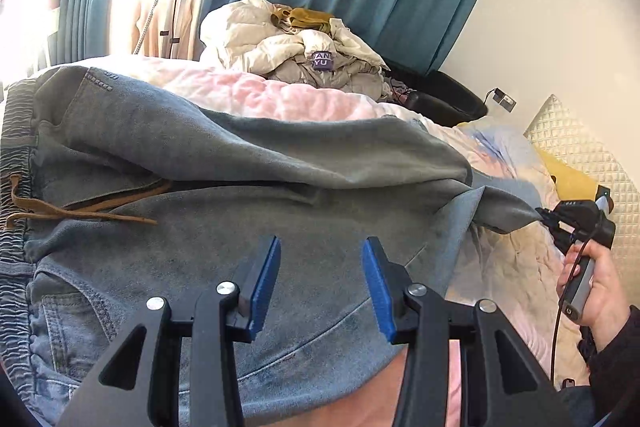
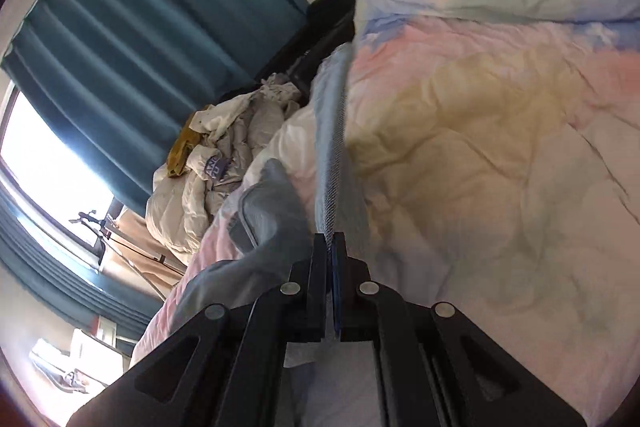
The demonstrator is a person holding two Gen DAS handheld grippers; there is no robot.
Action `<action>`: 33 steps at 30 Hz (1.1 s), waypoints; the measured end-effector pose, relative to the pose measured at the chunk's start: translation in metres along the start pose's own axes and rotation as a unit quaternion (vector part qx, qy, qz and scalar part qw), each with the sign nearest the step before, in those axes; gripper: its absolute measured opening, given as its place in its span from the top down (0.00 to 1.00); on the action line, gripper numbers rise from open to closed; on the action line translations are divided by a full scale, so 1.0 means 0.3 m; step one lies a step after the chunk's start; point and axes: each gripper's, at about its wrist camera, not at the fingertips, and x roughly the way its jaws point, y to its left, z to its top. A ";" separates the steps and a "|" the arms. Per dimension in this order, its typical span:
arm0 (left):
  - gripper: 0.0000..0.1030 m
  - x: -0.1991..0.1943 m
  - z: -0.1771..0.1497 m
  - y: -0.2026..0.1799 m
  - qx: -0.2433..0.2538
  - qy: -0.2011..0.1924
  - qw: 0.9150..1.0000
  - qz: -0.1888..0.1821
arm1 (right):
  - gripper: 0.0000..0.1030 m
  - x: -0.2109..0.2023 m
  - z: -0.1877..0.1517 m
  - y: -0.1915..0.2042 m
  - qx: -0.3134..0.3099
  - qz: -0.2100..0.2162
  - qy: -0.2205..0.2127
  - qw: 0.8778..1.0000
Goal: Fold clothes
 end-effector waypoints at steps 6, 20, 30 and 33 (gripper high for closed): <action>0.58 -0.017 -0.015 0.001 -0.002 0.016 1.000 0.007 | 0.99 0.151 -0.074 -0.298 0.147 0.022 0.089 0.985; 0.58 0.056 -0.002 0.049 -0.055 0.036 0.998 -0.012 | 0.47 0.240 0.005 -0.421 0.131 0.015 0.002 0.991; 0.58 0.132 -0.005 0.083 -0.082 0.057 0.995 -0.018 | 0.61 0.348 0.090 -0.454 0.126 0.022 -0.049 0.991; 0.58 0.148 -0.010 0.089 -0.084 0.062 0.994 -0.015 | 0.97 0.361 0.139 -0.369 0.078 -0.018 -0.085 0.993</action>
